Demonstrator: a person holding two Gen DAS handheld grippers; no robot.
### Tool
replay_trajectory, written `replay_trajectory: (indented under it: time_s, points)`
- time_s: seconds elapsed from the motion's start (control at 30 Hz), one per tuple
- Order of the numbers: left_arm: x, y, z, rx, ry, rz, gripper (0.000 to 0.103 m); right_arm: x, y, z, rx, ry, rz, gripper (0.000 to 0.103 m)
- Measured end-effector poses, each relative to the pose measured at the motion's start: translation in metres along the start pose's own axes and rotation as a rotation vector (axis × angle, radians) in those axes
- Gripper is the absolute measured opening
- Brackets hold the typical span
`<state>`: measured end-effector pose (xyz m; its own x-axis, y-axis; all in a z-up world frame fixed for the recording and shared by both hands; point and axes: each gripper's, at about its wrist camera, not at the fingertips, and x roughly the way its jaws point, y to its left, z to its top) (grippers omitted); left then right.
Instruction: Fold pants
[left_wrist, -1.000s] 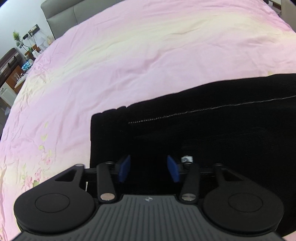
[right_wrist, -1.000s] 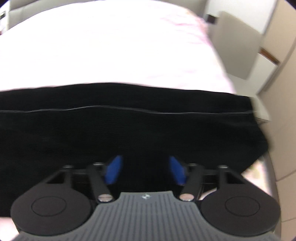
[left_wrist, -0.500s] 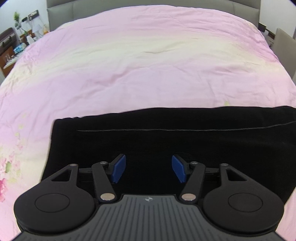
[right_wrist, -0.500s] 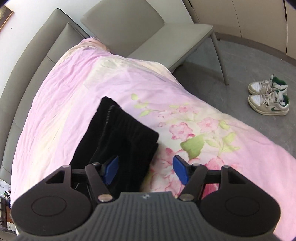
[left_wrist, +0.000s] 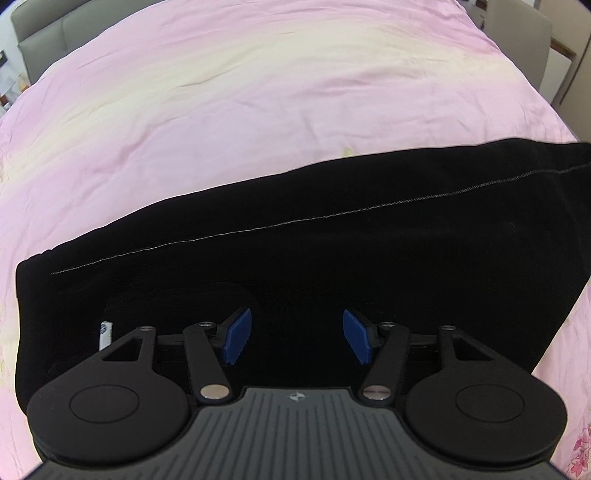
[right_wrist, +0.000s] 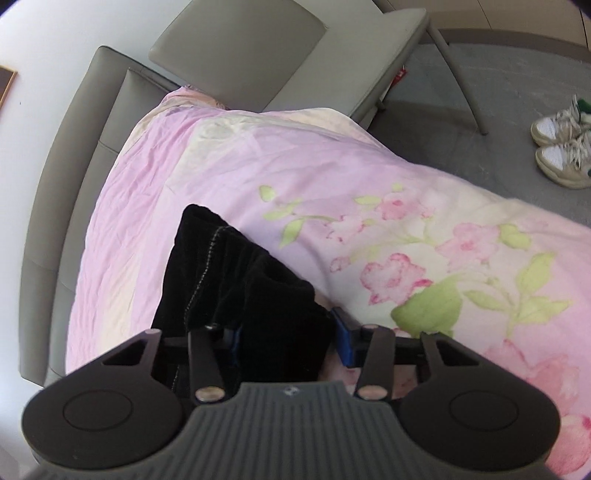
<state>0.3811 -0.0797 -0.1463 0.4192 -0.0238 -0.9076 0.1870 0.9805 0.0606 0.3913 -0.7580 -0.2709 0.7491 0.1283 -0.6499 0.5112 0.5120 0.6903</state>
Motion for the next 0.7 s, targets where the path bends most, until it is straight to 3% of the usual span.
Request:
replay_trajectory:
  time_s: [0.23, 0.43, 0.57, 0.7]
  points:
    - [0.004, -0.017, -0.003, 0.039, 0.024, -0.002, 0.068, -0.018, 0.041, -0.002, -0.172, -0.032, -0.065, 0.023]
    - [-0.008, -0.014, -0.01, 0.06, 0.017, 0.002, 0.068, -0.067, 0.12, -0.015, -0.361, -0.077, -0.044, 0.021]
    - [-0.018, -0.007, -0.018, 0.055, 0.001, -0.015, 0.068, -0.104, 0.196, -0.046, -0.519, -0.085, 0.015, 0.02]
    - [-0.03, 0.005, -0.026, 0.018, -0.02, -0.066, 0.068, -0.124, 0.269, -0.105, -0.678, -0.055, 0.082, 0.019]
